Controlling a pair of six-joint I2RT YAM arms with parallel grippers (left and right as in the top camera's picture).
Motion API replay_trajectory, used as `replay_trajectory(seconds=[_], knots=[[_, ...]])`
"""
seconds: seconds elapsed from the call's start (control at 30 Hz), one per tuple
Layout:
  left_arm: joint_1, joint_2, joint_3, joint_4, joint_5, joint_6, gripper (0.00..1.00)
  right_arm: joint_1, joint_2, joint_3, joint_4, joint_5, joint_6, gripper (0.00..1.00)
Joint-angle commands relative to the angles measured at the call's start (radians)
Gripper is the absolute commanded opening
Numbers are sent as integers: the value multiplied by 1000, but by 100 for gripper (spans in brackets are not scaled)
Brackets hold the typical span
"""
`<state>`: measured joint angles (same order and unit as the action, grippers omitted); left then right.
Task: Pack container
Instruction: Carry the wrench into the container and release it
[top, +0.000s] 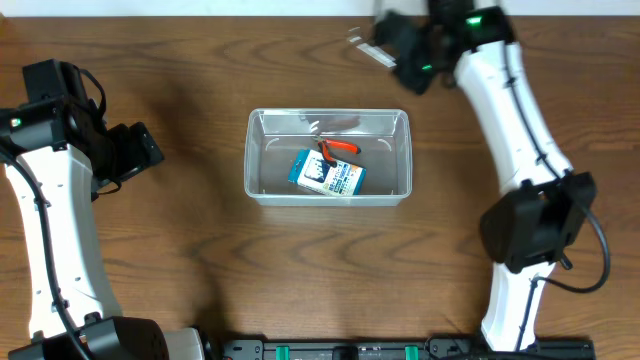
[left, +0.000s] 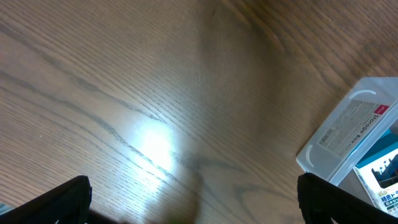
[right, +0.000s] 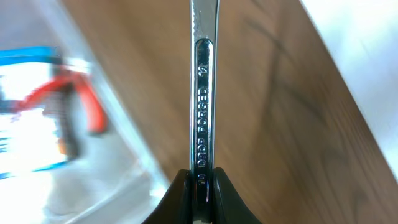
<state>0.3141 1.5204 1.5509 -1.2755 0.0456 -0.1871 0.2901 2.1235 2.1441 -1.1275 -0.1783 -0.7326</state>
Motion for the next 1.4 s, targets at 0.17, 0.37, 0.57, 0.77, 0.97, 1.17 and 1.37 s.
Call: replay_trajectory(seconds=[0.17, 0.37, 0.57, 0.77, 0.97, 1.17, 1.37], knots=[[3, 2, 11, -3, -2, -13, 98, 213, 40, -31, -125, -14, -148, 1], [3, 2, 11, -2, -2, -9, 98, 253, 68, -109, -93, -14, -148, 1], [3, 2, 11, -3, -2, -9, 98, 232, 105, -224, 34, -14, -148, 1], [3, 2, 11, -3, -2, -9, 98, 213, 124, -317, 118, -13, -148, 2], [3, 2, 11, -3, -2, -9, 98, 213, 124, -323, 121, -13, -146, 53], [3, 2, 11, -3, -2, -9, 98, 214, 83, -226, 27, -5, -32, 81], [3, 2, 11, -3, -2, -8, 98, 159, -16, -58, -112, 77, 188, 99]])
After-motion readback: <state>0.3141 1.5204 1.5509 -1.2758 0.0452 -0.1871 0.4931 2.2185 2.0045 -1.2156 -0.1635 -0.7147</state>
